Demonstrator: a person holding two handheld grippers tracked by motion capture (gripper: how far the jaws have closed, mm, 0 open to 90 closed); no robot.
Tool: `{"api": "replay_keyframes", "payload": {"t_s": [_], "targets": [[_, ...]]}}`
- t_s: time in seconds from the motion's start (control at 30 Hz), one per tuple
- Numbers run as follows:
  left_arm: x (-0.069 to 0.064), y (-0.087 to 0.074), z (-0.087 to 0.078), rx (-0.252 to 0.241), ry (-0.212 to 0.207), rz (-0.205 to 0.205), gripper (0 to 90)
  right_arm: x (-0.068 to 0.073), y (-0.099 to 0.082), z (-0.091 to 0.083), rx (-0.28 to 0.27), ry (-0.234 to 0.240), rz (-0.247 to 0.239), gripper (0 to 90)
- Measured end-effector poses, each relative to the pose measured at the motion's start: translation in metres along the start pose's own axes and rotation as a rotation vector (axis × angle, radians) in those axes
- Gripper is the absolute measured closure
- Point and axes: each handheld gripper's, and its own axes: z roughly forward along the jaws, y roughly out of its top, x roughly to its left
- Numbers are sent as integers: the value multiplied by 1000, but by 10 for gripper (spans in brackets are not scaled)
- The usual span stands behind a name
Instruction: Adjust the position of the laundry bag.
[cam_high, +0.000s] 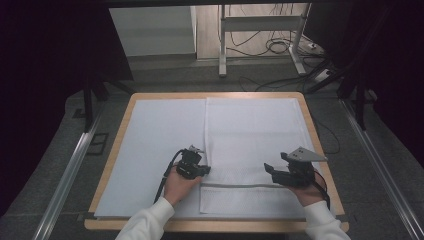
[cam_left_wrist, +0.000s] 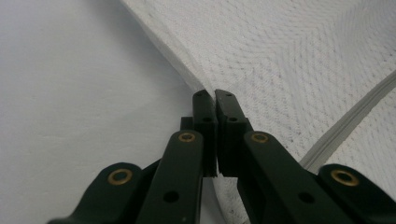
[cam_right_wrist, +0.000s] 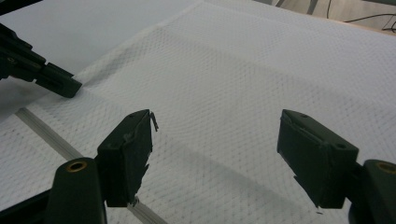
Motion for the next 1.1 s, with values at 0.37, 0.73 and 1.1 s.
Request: {"api": "replay_keyframes", "payload": {"t_s": [0.37,0.73,1.1], "targets": [[-1,-1,0,-25,-8,-9,885,-4,12,4,48,-9,31,267],[1,-1,-1,-28,-20,-7,885,-29,27,6,94,-52,51,287],[0,-1,-3,-39,-20,-9,885,-83,8,-22,121,-155,175,323]]}}
